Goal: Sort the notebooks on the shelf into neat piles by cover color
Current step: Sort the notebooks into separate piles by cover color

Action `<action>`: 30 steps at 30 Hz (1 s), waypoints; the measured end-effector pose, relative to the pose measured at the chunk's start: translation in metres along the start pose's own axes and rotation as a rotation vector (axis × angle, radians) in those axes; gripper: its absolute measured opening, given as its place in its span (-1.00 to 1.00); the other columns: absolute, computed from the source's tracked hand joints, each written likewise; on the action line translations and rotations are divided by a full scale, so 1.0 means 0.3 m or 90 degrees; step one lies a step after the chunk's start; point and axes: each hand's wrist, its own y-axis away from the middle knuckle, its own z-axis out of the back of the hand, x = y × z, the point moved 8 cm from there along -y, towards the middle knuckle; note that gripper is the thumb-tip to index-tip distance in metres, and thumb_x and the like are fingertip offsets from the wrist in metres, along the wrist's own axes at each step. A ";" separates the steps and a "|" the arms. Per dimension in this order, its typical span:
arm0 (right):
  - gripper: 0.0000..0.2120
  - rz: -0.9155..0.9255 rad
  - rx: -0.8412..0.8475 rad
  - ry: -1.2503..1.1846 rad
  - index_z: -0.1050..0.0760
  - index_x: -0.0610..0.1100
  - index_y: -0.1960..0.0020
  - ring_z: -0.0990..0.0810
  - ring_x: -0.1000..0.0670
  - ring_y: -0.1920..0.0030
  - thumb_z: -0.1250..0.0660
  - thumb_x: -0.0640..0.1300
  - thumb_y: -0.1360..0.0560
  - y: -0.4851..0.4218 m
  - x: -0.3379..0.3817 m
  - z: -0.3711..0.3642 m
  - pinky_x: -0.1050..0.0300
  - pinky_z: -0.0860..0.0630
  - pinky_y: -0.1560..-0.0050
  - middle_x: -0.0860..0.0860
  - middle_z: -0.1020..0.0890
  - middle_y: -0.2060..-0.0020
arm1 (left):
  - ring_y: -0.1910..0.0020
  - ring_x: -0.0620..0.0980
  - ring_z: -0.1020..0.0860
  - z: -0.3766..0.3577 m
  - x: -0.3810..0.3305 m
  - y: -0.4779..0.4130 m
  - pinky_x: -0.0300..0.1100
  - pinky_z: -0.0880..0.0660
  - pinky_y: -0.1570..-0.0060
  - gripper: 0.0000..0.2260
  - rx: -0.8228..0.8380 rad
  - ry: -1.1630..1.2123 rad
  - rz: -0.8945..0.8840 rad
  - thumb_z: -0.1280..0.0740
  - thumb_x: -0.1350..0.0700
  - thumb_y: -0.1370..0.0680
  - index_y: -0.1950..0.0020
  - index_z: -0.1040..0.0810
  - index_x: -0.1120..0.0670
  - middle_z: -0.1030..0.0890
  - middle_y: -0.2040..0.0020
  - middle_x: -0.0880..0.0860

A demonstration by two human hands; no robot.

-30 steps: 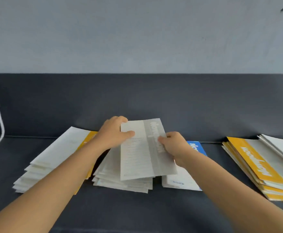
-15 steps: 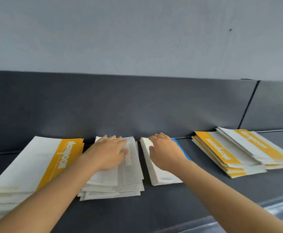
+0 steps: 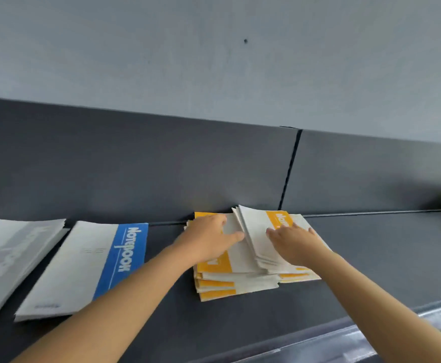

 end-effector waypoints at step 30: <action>-0.46 0.327 0.012 -0.471 -0.31 0.01 -0.39 -0.47 -0.05 -0.18 -0.41 -0.06 -0.46 0.322 1.219 -0.115 0.13 -0.46 -0.01 0.01 -0.36 -0.32 | -0.06 -0.14 -0.51 0.754 0.763 0.563 -0.30 -0.43 0.11 -0.71 -0.183 0.070 0.106 -0.47 0.07 -0.46 -0.08 -0.44 -0.12 -0.54 -0.07 -0.18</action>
